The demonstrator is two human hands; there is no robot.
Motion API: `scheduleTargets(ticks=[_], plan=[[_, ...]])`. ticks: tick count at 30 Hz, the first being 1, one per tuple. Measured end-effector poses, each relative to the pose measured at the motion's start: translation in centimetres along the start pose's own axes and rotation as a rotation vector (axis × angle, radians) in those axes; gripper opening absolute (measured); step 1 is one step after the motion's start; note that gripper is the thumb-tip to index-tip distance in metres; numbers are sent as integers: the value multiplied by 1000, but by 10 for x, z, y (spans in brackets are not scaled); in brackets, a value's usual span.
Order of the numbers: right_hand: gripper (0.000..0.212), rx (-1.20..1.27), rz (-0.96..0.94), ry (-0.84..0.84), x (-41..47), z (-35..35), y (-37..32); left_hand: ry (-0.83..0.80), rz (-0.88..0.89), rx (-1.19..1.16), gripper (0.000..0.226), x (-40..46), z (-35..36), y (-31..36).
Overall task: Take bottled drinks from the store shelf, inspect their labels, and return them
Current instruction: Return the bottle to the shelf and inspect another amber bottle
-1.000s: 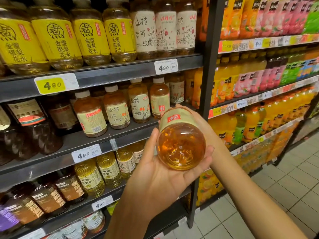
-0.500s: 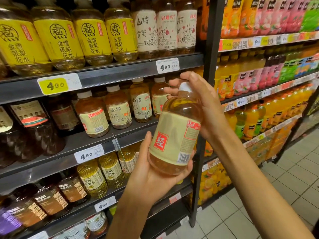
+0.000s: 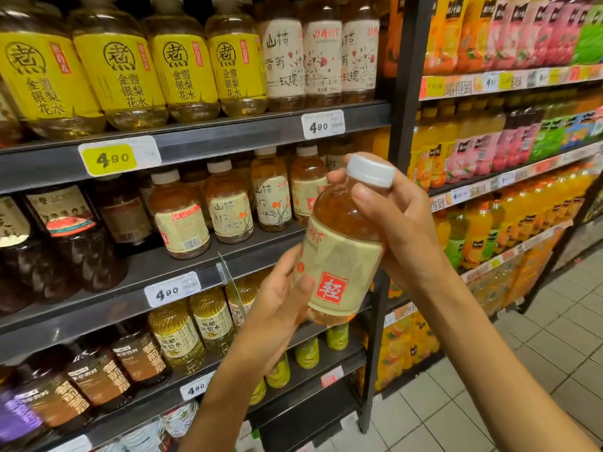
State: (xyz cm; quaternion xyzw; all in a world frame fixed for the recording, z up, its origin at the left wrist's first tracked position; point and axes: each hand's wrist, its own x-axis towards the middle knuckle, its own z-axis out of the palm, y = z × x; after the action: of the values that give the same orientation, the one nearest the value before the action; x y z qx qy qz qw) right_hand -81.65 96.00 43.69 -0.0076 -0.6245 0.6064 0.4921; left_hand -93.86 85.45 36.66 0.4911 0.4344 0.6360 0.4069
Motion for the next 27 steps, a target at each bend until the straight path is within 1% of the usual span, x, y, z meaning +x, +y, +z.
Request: scheduleTargets(ticks=[2, 4, 8, 10, 12, 14, 16, 19, 21, 23, 25, 27], plan=[[45, -37, -16, -23, -1, -1, 2, -16, 38, 204, 88, 0, 0, -2], [45, -73, -21, -106, -2, -1, 2, 0, 53, 285, 89, -1, 0, -9], [52, -227, -28, -329, -2, -1, 1, 128, 100, 362, 88, 0, 5, -18], [54, -235, -7, -378, -3, 0, 2, 204, 139, 362, 85, 3, 5, -21], [48, -168, 10, -332, -8, 2, 5, 250, 161, 381, 83, 6, 2, -19], [43, -143, -17, -289, -13, 3, 6, 234, 166, 410, 88, 9, -1, -16], [42, -207, -84, -318, -14, 4, 5, 207, 161, 436, 97, 12, -2, -16], [44, -289, -150, -394, -11, 4, 3, 197, 166, 438, 98, 14, -3, -16], [44, -250, -115, -397, -10, 3, 4, 204, 162, 461, 97, 9, -5, -14], [44, -149, -40, -331, -7, 2, 7, 181, 126, 469, 86, 2, -5, -8], [51, -31, 65, -227, -3, 1, 10, 132, 85, 445, 77, -4, -5, -4], [62, 77, 168, -186, 1, 1, 14, 90, 36, 404, 69, -9, -3, -1]])
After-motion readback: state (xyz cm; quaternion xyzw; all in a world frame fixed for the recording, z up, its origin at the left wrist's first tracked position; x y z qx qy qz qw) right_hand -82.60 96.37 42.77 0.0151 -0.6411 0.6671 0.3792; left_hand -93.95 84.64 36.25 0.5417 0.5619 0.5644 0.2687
